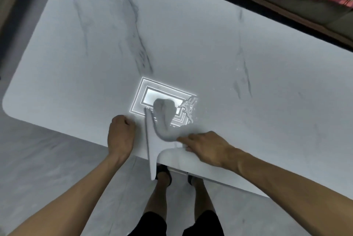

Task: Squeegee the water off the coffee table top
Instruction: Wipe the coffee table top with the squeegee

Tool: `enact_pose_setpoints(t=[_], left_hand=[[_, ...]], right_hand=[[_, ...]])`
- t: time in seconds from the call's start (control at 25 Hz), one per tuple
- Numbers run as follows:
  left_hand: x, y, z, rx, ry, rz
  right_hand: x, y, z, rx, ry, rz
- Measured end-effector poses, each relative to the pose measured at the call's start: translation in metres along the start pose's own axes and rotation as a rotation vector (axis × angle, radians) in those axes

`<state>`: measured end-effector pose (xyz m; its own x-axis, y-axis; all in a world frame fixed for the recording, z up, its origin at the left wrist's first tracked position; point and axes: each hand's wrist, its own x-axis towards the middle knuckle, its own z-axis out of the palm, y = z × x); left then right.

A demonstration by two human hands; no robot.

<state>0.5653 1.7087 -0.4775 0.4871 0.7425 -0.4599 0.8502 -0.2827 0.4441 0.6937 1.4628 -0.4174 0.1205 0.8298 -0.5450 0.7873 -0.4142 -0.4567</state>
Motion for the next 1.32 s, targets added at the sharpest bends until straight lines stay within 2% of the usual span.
enact_pose_setpoints(t=[0.08,0.24,0.4,0.56,0.96,1.08,1.2,1.32], left_hand=[[-0.001,-0.018,0.000,-0.036,0.005,-0.089],[-0.013,-0.028,0.005,-0.082,-0.056,-0.046],[-0.025,0.000,0.019,-0.071,-0.219,0.100],[-0.033,0.035,0.044,0.015,-0.276,0.238],[-0.064,0.080,0.085,0.173,-0.368,0.328],[-0.068,0.077,0.086,0.140,-0.401,0.302],[-0.066,0.065,0.077,0.099,-0.309,0.241],[-0.058,0.047,0.065,0.102,-0.197,0.104]], right_hand=[[0.033,-0.022,0.013,-0.070,-0.071,-0.083],[0.056,-0.016,0.019,-0.088,-0.019,-0.040],[0.027,0.030,0.008,-0.003,0.110,0.116],[-0.031,0.088,0.005,0.029,0.232,0.337],[-0.164,0.166,0.024,0.084,0.294,0.666],[-0.176,0.156,0.026,0.249,0.327,0.735],[-0.159,0.124,0.027,0.386,0.368,0.683],[-0.117,0.076,0.040,0.406,0.362,0.513]])
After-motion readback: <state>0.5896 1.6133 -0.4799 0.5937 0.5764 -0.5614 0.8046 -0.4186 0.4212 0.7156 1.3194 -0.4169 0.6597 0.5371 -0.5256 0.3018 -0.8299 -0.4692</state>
